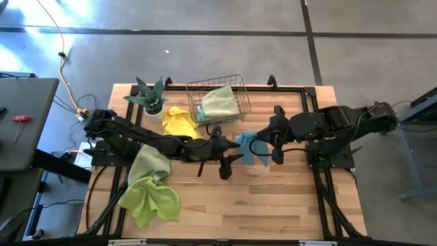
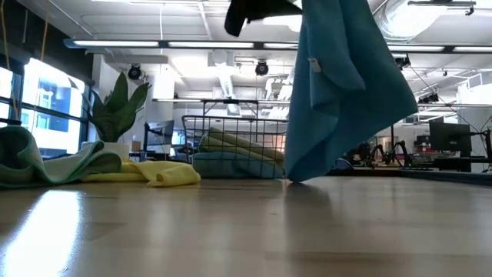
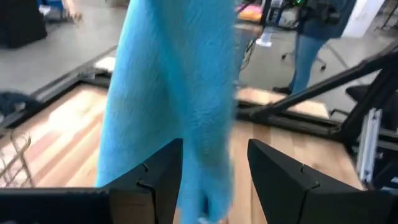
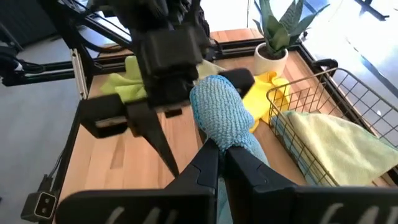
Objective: Fold microfiber towels
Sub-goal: Fold the blue microfiber cloth
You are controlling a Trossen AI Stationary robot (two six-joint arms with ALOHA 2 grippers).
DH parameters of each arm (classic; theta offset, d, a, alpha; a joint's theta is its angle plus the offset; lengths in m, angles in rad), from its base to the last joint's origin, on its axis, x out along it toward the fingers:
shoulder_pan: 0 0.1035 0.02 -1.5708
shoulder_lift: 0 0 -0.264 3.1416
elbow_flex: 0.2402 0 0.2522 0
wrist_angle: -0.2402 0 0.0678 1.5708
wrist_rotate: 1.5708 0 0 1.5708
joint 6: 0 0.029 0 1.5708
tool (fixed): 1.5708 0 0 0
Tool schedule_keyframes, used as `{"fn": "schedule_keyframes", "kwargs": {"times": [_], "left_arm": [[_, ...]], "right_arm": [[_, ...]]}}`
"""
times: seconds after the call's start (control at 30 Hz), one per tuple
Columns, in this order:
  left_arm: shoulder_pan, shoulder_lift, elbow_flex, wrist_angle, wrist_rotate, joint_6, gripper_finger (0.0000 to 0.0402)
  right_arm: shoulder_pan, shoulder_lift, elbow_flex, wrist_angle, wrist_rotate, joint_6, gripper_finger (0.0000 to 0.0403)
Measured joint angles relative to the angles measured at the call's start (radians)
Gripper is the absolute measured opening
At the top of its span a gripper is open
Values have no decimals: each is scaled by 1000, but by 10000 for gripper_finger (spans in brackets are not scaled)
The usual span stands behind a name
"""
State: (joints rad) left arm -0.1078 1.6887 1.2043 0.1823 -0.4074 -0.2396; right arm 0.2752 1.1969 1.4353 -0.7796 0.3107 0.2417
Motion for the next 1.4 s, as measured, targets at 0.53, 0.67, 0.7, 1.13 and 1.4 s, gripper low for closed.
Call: {"fn": "schedule_keyframes", "kwargs": {"times": [0.53,0.67,0.7,1.13,1.4], "left_arm": [[-14,53,-1,-37,114,-98,166],[-21,56,-1,-28,113,-98,139],[-21,57,-1,-27,113,-99,127],[-17,58,-1,13,133,-83,20],[-17,58,-1,25,136,-83,106]], "right_arm": [[0,0,0,44,56,-42,0],[0,0,0,44,62,-42,0],[0,0,0,44,63,-42,0],[0,0,0,81,64,-36,0],[0,0,0,97,56,-34,0]]}}
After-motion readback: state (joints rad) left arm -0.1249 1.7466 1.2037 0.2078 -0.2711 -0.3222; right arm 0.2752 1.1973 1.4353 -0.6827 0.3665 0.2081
